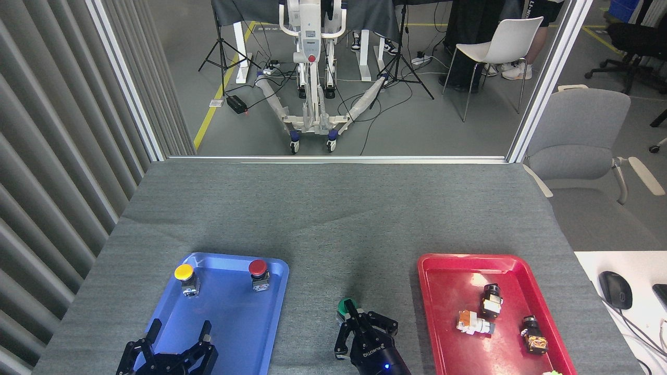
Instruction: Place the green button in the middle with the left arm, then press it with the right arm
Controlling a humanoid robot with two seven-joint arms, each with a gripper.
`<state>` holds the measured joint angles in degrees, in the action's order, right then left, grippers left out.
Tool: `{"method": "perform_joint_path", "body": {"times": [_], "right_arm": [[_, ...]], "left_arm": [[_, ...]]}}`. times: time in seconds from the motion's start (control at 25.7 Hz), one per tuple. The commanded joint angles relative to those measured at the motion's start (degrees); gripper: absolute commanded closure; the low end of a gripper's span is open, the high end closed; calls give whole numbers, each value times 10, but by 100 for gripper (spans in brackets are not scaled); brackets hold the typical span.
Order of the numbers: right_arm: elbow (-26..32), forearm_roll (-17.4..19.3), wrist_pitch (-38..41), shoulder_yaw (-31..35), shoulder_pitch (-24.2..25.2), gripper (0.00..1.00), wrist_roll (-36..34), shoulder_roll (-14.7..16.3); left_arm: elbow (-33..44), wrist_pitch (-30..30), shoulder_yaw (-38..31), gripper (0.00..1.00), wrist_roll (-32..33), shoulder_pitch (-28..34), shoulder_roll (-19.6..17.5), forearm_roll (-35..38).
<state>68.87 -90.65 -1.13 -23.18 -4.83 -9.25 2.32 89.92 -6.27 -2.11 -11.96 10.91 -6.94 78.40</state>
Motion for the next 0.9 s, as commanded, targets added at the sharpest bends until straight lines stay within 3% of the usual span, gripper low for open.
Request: {"method": "perform_joint_path", "body": {"times": [0.0,0.23,0.58,0.62,0.7,0.74,0.78,0.82,0.86], "right_arm": [[-15,-1,2,0,-1,100,-1,-2],[-16,1,0,1,0,100,-2,-3],[31,3,-7,27,5,96,-5,-8],[39,3,-5,40,9,91,-5,-8],[61,3,-3,63,25,68,-5,-7],[65,3,-3,67,29,63,-5,-6],[84,3,-4,92,44,28,-6,-6],[94,4,-6,112,54,3,-8,-8],[103,5,-4,132,66,0,-8,-9]], "left_arm": [[0,0,0,1,1,1,0,0],[0,1,0,1,2,1,0,0],[0,0,0,1,2,0,0,0],[0,0,0,1,2,0,0,0],[0,0,0,1,2,0,0,0],[0,0,0,1,2,0,0,0],[0,0,0,1,2,0,0,0],[0,0,0,1,2,0,0,0],[0,0,0,1,2,0,0,0]]}}
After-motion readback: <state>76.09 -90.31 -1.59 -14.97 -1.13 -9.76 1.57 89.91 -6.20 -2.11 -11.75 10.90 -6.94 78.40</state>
